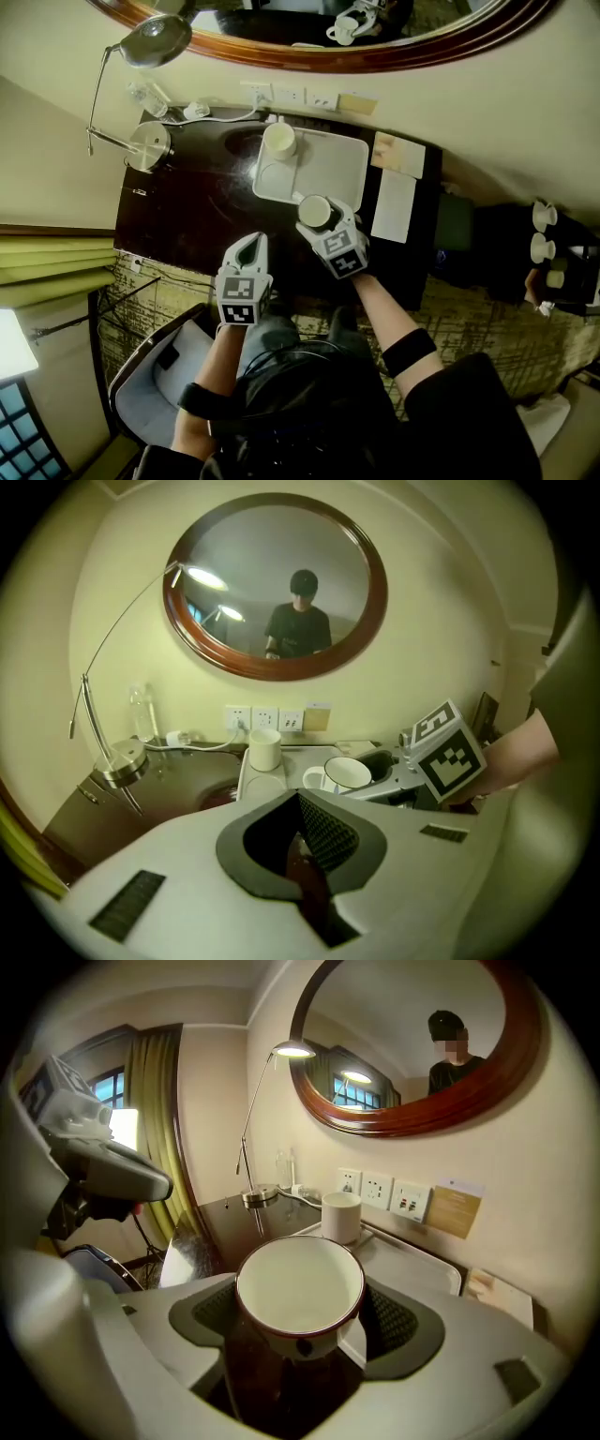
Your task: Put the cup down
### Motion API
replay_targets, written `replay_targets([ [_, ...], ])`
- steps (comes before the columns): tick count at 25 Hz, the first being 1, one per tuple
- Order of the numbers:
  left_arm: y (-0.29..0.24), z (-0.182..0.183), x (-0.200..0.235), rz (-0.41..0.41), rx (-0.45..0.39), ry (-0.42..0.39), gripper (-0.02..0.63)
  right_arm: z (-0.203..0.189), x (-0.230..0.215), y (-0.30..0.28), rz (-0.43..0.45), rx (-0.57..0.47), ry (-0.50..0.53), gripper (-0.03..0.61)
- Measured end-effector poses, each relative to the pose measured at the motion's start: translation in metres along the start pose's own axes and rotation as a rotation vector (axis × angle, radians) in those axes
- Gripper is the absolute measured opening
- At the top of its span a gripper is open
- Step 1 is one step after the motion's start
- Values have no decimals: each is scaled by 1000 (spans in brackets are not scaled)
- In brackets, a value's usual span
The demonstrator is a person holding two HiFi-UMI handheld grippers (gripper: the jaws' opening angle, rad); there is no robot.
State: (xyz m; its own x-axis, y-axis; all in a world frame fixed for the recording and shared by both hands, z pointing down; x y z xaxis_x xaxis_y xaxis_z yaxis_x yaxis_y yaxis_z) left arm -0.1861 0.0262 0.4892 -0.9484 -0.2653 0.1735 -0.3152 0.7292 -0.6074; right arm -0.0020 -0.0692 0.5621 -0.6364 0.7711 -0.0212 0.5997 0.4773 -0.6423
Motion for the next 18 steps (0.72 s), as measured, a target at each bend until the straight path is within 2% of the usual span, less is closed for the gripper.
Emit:
replay_targets([
  [8,-2,1,-44,25,8,-12,2,-63,-18,29,25,59,-37,399],
  [18,8,6,-67,82,-6,-17,2,-89,-18,43,84,50,0,399],
])
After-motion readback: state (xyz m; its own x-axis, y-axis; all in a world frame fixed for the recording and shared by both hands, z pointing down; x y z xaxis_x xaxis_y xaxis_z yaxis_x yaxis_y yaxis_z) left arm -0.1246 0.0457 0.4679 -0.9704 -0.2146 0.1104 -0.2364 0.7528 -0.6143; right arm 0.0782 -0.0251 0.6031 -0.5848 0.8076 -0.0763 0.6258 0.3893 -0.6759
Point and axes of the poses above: the fingertips, and each gripper's own axes: y backward along the fingers, x to its left, z out of its top, the point moved 10 cm from there along y, backward along the fingers, and after that the axes turned 4 degrees about y, right-handed, at the moved point
